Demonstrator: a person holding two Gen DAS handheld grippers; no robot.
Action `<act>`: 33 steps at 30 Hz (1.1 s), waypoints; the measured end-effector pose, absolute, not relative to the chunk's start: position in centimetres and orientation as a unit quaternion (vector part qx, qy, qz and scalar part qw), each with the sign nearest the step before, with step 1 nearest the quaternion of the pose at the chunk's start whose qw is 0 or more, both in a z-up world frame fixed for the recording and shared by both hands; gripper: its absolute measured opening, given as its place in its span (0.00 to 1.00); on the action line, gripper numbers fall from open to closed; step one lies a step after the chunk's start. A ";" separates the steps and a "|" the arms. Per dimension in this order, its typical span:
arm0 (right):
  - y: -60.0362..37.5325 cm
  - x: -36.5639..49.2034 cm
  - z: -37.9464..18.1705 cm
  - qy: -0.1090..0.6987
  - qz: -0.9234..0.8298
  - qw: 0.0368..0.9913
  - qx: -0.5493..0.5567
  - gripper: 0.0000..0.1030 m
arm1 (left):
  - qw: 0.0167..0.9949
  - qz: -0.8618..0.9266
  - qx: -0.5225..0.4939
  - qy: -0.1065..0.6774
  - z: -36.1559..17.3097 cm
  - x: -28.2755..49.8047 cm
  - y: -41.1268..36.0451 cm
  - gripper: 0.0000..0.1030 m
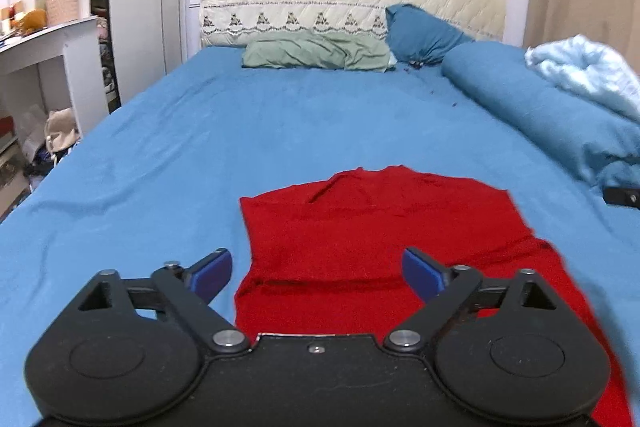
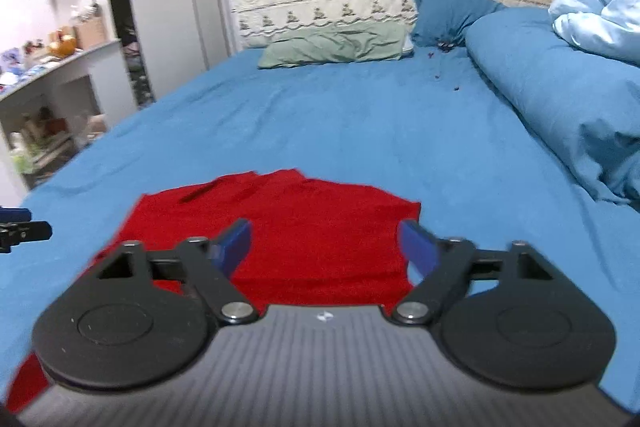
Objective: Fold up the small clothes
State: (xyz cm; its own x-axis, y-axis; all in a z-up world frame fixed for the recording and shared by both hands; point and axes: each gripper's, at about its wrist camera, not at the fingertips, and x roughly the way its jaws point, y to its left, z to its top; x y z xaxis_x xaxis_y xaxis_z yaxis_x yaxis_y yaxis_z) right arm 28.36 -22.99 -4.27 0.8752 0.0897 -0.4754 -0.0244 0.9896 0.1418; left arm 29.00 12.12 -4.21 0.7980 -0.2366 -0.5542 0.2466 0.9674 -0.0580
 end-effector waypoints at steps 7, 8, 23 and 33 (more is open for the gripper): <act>-22.9 17.7 -2.1 0.318 0.037 0.945 0.071 1.00 | 0.934 -0.141 -0.018 0.327 -3.9 20.5 15.5 0.94; -22.8 16.1 -2.4 0.329 0.037 0.941 0.071 1.00 | 0.933 -0.139 -0.016 0.333 -4.4 19.4 15.8 0.94; -19.8 7.1 -14.9 0.416 -0.020 0.907 0.063 0.91 | 0.902 -0.103 -0.021 0.419 -15.9 13.7 16.9 0.77; -19.5 7.5 -17.9 0.433 -0.038 0.898 0.076 0.73 | 0.906 -0.089 -0.001 0.414 -17.5 13.1 16.6 0.62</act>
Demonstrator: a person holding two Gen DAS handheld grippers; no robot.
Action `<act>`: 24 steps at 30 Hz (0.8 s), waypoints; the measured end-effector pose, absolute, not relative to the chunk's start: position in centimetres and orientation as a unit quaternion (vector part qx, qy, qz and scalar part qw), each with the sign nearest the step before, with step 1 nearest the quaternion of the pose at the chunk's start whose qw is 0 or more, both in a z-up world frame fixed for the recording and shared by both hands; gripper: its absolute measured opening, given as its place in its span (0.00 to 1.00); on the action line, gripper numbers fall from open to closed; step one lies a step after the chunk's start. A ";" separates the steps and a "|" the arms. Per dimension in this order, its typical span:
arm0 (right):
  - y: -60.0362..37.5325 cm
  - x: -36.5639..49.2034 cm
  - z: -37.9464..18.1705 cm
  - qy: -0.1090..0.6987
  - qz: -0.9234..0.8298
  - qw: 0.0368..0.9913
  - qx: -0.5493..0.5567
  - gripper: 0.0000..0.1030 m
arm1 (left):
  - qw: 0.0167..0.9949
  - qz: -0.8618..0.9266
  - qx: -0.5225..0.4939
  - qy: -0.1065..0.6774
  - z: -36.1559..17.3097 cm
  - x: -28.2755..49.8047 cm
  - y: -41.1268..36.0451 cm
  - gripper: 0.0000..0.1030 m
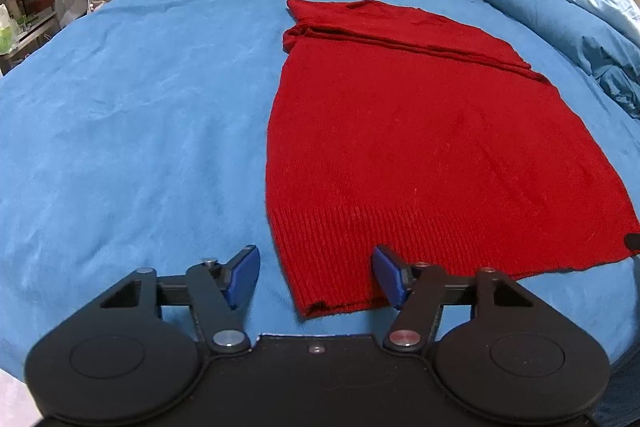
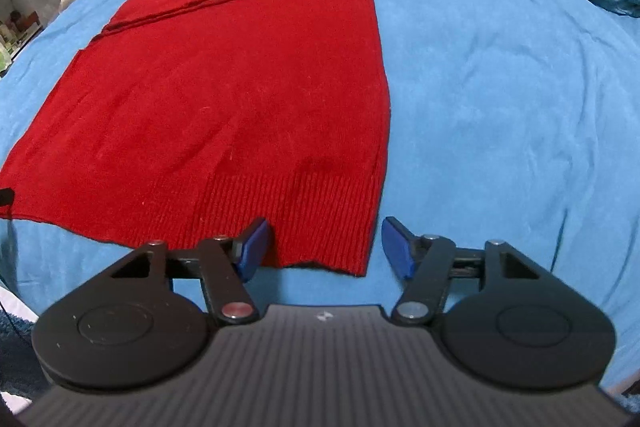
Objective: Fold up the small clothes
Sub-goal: 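Grasp the sweater hem with both grippers and fold it toward the collar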
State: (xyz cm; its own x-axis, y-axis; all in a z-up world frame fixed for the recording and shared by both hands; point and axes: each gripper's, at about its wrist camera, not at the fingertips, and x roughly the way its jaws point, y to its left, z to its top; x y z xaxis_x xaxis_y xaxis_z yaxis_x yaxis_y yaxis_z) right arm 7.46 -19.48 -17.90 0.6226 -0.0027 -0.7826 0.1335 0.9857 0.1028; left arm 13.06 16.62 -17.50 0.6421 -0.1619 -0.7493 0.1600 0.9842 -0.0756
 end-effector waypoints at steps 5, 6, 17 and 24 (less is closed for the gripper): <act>-19.5 7.5 -18.1 0.426 -0.038 0.901 0.077 0.46 | 0.906 -0.087 0.003 0.414 -17.4 12.8 16.4 0.41; -19.5 7.5 -18.1 0.426 -0.038 0.901 0.078 0.40 | 0.905 -0.087 0.003 0.416 -17.3 12.8 16.3 0.35; -21.5 7.1 -14.3 0.386 -0.026 0.911 0.141 0.20 | 0.922 -0.089 -0.040 0.374 -12.2 12.4 16.3 0.06; -24.4 10.8 -6.7 0.297 0.001 0.932 0.208 0.20 | 0.955 -0.092 -0.075 0.272 -4.6 17.2 15.6 0.05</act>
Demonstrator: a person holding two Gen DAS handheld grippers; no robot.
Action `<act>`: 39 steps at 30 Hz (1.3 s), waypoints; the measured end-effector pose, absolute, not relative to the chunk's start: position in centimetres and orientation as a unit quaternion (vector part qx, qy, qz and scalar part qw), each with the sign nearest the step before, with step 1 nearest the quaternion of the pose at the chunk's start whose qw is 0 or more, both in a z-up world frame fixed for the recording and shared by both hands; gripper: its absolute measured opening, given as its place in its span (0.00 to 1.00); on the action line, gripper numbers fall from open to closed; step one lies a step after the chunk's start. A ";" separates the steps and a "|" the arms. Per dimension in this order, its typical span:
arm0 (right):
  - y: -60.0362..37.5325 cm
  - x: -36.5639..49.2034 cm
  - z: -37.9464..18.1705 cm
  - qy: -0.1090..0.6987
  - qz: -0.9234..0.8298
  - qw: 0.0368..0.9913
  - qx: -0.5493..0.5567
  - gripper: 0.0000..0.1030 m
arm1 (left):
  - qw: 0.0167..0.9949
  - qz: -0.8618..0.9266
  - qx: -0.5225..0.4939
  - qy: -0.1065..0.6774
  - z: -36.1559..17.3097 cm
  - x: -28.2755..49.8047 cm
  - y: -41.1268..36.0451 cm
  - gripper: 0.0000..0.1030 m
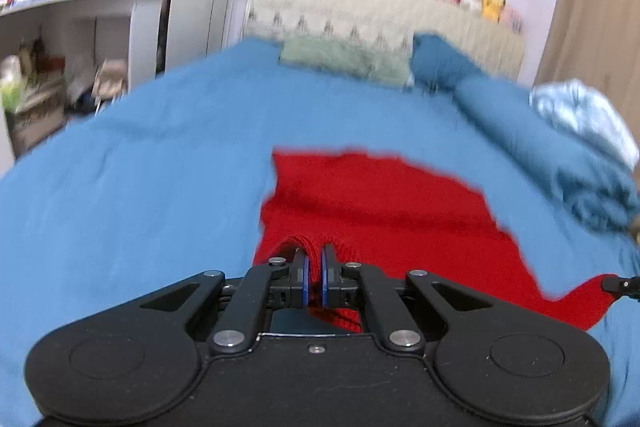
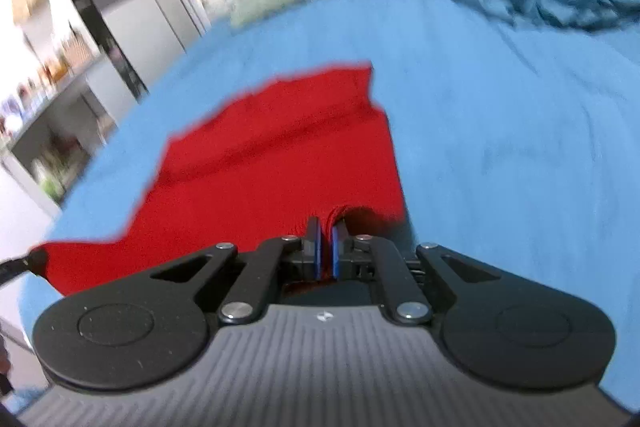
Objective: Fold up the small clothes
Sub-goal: 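Grasp the sweater hem with both grippers and fold it toward the collar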
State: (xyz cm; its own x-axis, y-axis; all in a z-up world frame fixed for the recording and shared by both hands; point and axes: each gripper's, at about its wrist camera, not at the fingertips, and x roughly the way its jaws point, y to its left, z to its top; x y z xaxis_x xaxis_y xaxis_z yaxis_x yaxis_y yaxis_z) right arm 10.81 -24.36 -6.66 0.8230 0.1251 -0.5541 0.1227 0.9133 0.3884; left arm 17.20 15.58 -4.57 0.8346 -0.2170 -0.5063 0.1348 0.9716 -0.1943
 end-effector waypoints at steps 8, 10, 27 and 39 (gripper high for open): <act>-26.1 27.9 1.1 0.229 0.009 0.958 0.171 0.20 | 0.965 -0.073 -0.112 0.226 -1.6 35.1 13.5 0.05; -26.1 32.8 1.0 0.230 -0.004 0.960 0.159 0.20 | 0.962 -0.063 -0.122 0.234 -2.4 39.4 13.3 0.06; -26.2 52.4 -11.2 0.280 -0.080 0.945 0.152 0.24 | 0.939 -0.007 -0.146 0.310 -13.4 54.4 12.4 0.11; -21.8 47.3 -12.4 0.264 0.021 0.960 0.095 0.94 | 0.954 -0.087 -0.025 0.287 -13.4 46.2 9.3 0.70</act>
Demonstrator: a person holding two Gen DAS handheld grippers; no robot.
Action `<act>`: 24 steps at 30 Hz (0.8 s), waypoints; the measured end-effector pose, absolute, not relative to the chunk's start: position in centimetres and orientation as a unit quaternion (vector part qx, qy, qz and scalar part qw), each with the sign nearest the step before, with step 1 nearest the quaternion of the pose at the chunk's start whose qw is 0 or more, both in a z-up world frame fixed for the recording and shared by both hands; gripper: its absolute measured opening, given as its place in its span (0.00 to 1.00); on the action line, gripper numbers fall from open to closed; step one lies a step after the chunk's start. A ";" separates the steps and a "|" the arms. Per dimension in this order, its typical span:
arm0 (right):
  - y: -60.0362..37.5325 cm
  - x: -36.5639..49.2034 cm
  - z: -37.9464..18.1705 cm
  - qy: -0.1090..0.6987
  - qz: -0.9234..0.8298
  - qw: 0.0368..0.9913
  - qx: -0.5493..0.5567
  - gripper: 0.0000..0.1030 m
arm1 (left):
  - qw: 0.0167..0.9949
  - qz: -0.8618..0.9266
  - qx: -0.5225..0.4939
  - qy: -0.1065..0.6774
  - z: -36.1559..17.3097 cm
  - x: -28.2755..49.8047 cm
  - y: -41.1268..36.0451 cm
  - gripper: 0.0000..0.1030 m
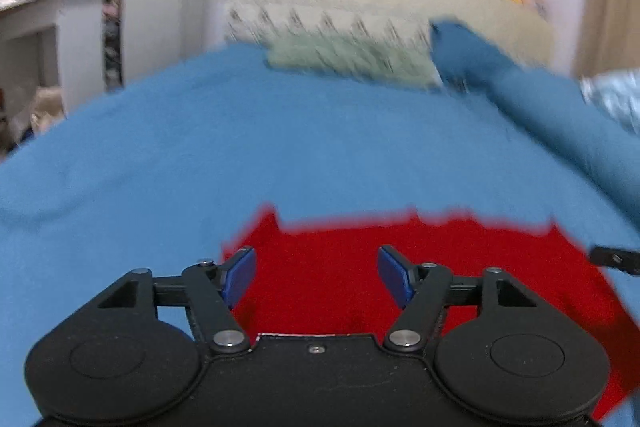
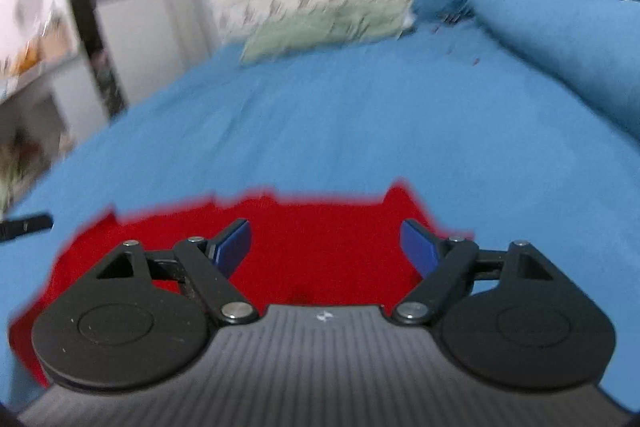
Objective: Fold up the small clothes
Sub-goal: 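Grasp the sweater hem with both grippers and fold it toward the collar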
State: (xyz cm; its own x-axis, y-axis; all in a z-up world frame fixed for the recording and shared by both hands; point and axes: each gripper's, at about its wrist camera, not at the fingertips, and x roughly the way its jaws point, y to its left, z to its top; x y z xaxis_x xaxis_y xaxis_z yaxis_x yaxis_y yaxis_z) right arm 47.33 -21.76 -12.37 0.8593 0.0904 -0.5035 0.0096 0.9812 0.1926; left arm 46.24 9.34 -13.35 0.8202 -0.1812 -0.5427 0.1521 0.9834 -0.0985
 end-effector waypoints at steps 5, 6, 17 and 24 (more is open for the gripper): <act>-20.5 47.0 -16.5 0.317 -0.003 0.945 0.082 0.94 | 0.934 -0.078 -0.016 0.349 -17.1 45.3 9.8 0.70; -20.4 46.7 -17.1 0.316 -0.012 0.946 0.074 0.94 | 0.935 -0.080 -0.010 0.345 -17.3 45.1 9.9 0.70; -21.7 44.4 -14.0 0.287 -0.063 0.952 0.083 0.94 | 0.937 -0.101 0.022 0.334 -12.8 42.9 6.8 0.70; -22.7 36.5 -9.5 0.268 -0.077 0.959 0.054 0.95 | 0.937 -0.153 0.045 0.309 -9.7 37.9 3.0 1.00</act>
State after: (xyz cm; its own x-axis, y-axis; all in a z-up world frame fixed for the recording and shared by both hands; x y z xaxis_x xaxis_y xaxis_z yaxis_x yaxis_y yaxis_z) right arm 36.55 -22.70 -9.54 0.8445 -0.1184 -0.5223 0.1760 0.9824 0.0618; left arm 37.87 2.98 -9.72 0.7618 -0.2589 -0.5939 0.3150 0.9490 -0.0098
